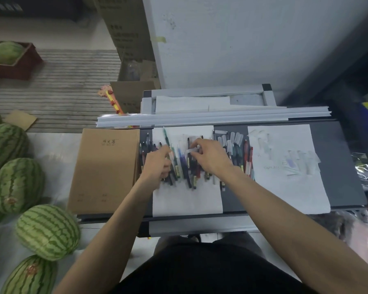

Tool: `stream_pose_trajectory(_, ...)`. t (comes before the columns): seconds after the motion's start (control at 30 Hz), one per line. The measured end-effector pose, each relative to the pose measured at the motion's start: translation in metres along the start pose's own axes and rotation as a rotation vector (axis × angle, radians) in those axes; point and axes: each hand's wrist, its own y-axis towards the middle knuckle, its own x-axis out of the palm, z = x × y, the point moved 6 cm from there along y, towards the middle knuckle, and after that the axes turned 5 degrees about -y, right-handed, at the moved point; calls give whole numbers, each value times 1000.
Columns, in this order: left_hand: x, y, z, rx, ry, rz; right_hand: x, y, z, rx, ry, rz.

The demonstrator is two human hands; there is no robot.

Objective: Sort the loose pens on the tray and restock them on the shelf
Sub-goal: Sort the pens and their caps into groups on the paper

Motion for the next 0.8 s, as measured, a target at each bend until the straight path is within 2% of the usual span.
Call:
stream_pose_trajectory(0.1,1,-3,-3,-35,-215,-118,0,-1,3,44,94,40)
stream_pose_trajectory(0.17,1,-4,-2,-17,-257,-176,1,-3,8,126,301,65)
stream_pose_trajectory(0.23,1,-3,-3,-15,-300,-211,1,-7,14,240,604,51)
stream_pose_trajectory(0.33,1,-1,-3,-19,-340,-230,3,-22,22,402,1187,2)
stream_pose_trajectory(0.4,3,-2,-2,-19,-345,-229,3,-33,28,414,1418,-39)
stream_pose_trajectory(0.6,16,-5,1,2,-270,-253,0,-55,33,272,1607,-135)
stream_pose_trajectory(0.73,27,-2,-1,-28,-225,-252,3,-56,39,337,1633,-97)
stream_pose_trajectory(0.8,32,1,-1,-17,-147,-211,6,-55,43,400,1511,-84)
